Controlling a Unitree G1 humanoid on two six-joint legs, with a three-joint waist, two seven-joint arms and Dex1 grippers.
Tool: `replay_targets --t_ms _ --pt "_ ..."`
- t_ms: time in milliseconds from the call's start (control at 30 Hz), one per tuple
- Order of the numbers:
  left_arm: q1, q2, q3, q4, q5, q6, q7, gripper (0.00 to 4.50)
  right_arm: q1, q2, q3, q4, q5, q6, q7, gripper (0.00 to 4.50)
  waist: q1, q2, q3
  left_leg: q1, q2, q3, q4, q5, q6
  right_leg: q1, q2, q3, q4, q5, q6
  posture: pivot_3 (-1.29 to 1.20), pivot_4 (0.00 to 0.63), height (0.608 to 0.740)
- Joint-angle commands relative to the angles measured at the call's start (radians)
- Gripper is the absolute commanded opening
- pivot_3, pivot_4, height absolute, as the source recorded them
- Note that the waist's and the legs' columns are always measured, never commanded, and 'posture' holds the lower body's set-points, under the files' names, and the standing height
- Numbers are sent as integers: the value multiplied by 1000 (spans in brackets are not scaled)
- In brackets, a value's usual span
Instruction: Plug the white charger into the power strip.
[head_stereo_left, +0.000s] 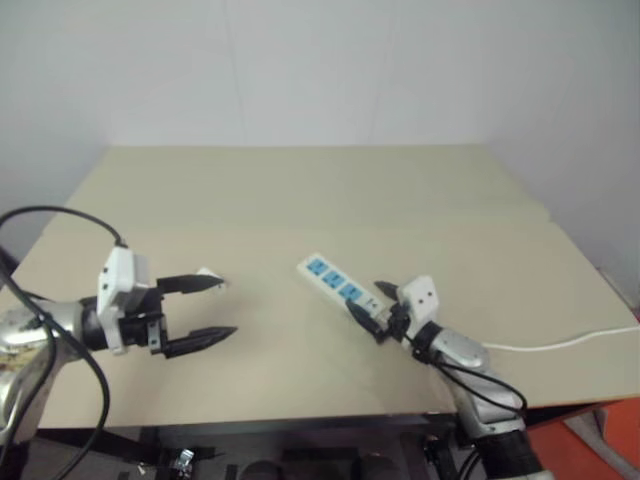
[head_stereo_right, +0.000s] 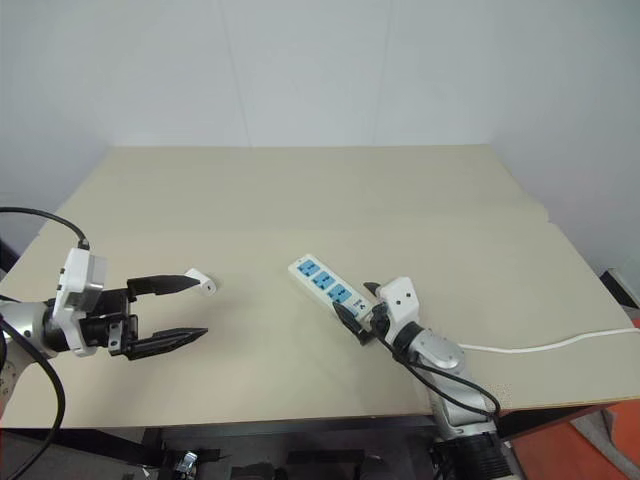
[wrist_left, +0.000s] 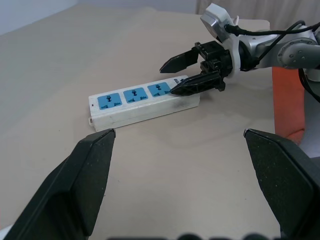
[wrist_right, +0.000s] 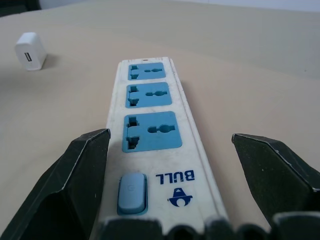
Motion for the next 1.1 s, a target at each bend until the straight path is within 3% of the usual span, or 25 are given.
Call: replay_targets --t_ms 33,300,933,1100 --pt "3 13 22 -28 -14 -5 0 4500 12 -2 -3 -35 33 6 27 4477 0 0 0 0 0 0 0 0 0 0 0 0 0 0 0 0 150 740" --pt "4 13 22 -29 -15 -5 -1 4500 35 -6 -2 -61 33 11 40 4477 0 0 0 0 0 0 0 0 0 0 0 0 0 0 0 0 150 740" --pt "1 21 26 -18 -8 -14 -10 4500 -4 40 1 162 21 -113 81 4477 -4 -2 -1 3 0 1 0 0 0 2 0 1 1 0 0 0 150 740" --pt "0 23 27 -15 -7 -16 -12 4500 -7 23 9 163 31 -98 130 3438 -4 -2 -1 3 1 1 0 0 0 2 0 1 1 0 0 0 150 740"
